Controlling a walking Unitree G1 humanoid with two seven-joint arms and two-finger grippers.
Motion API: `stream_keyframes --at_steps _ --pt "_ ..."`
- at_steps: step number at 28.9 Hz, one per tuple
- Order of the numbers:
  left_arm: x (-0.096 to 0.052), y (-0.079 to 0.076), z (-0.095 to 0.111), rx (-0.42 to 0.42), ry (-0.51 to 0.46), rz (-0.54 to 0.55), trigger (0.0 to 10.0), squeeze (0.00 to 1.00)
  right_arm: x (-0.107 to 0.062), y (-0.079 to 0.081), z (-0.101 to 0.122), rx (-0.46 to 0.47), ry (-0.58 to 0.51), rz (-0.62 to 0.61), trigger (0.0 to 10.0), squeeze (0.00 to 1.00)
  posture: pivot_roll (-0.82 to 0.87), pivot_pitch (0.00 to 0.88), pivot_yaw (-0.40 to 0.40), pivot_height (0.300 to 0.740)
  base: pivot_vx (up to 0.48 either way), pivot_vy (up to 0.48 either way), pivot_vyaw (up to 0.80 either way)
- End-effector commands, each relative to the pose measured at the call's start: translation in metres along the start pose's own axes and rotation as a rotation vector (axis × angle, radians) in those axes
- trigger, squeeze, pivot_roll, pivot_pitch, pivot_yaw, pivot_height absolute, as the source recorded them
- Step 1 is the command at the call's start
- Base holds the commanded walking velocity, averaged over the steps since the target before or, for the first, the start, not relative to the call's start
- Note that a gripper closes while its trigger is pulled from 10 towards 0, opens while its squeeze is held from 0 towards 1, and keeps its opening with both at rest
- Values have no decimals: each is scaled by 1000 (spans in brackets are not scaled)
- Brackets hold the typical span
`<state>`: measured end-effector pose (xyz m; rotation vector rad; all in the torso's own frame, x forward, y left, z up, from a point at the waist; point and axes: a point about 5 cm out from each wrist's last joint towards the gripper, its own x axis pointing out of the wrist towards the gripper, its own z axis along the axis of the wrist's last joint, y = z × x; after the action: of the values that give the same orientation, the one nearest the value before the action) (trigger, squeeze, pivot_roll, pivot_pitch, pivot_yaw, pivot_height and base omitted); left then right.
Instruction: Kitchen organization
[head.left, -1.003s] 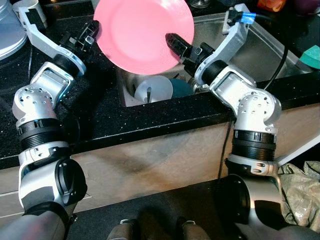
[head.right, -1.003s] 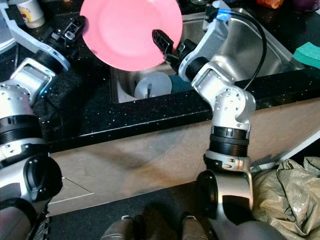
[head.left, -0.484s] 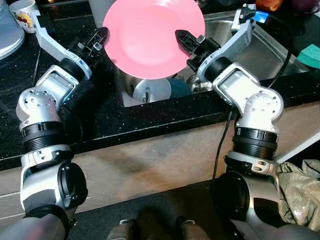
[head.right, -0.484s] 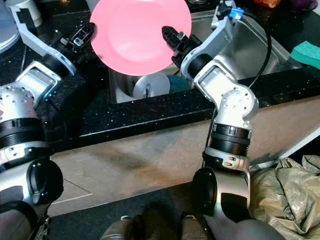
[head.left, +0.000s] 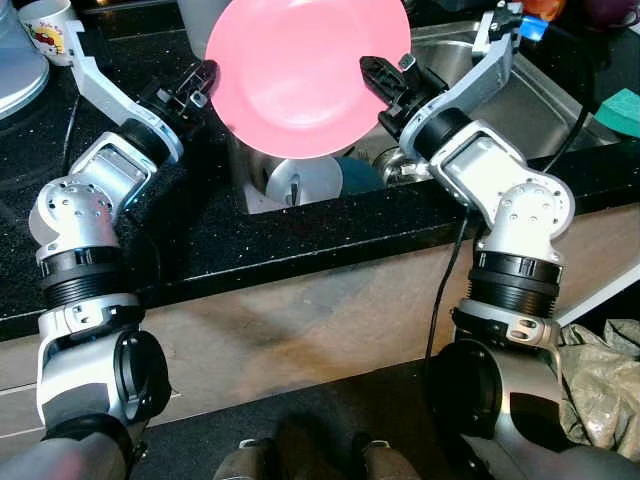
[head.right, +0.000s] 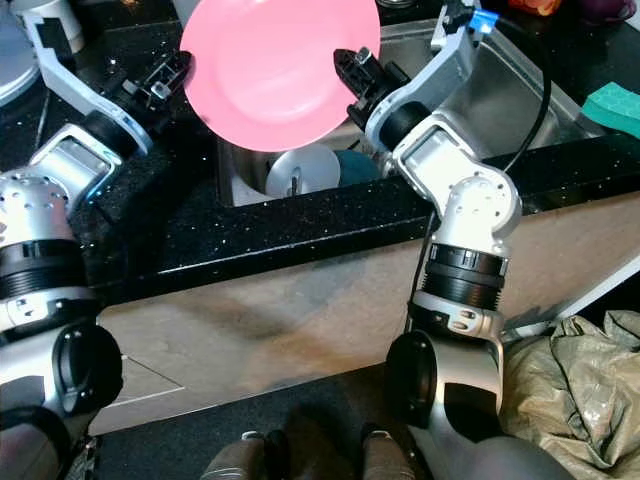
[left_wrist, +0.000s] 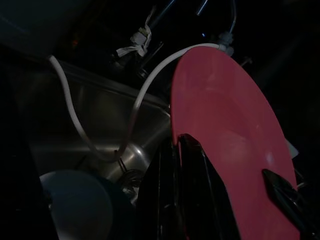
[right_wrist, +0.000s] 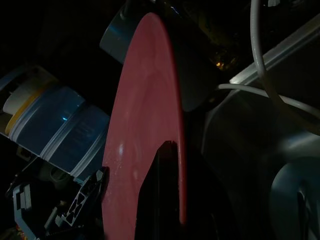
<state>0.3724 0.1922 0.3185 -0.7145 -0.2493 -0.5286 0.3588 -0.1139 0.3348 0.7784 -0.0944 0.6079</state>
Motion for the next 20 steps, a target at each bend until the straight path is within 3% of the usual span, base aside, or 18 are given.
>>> stream_keyframes --at_steps 1,4,5,6,7,11,14,16,18,20 --pt "-1 1 -7 36 45 3 10000 1000 2 6 7 -1 -32 15 0 0 26 197 38 740 0 0 0" --pt "0 6 -7 115 31 68 10000 1000 1 1 14 -4 -66 -14 0 0 26 197 38 740 0 0 0" --pt "0 10 -1 167 -13 108 10000 467 0 -8 20 -7 -108 -78 0 0 24 198 38 740 0 0 0" --pt "0 10 -1 167 -13 108 10000 467 0 -8 20 -7 -108 -78 0 0 24 198 38 740 0 0 0" --pt "-1 13 4 199 -49 143 10000 0 -1 -15 25 -21 -141 -130 0 0 24 199 38 740 0 0 0" --pt "-3 23 18 283 -114 252 10000 0 -5 -27 36 -46 -228 -219 0 0 25 200 38 740 0 0 0" --pt "-3 25 18 356 -94 260 10000 0 -7 -33 39 -196 -242 -283 0 0 26 200 37 740 0 0 0" --pt "-3 24 17 365 -85 255 10000 0 -7 -34 39 -234 -232 -289 0 0 26 200 37 740 0 0 0" --pt "0 18 7 409 -40 203 10000 0 -4 -34 35 -294 -207 -285 0 0 26 202 35 740 0 0 0" --pt "6 3 -26 621 155 53 10000 0 3 -34 19 -471 -113 -279 0 0 26 202 34 740 0 0 0"
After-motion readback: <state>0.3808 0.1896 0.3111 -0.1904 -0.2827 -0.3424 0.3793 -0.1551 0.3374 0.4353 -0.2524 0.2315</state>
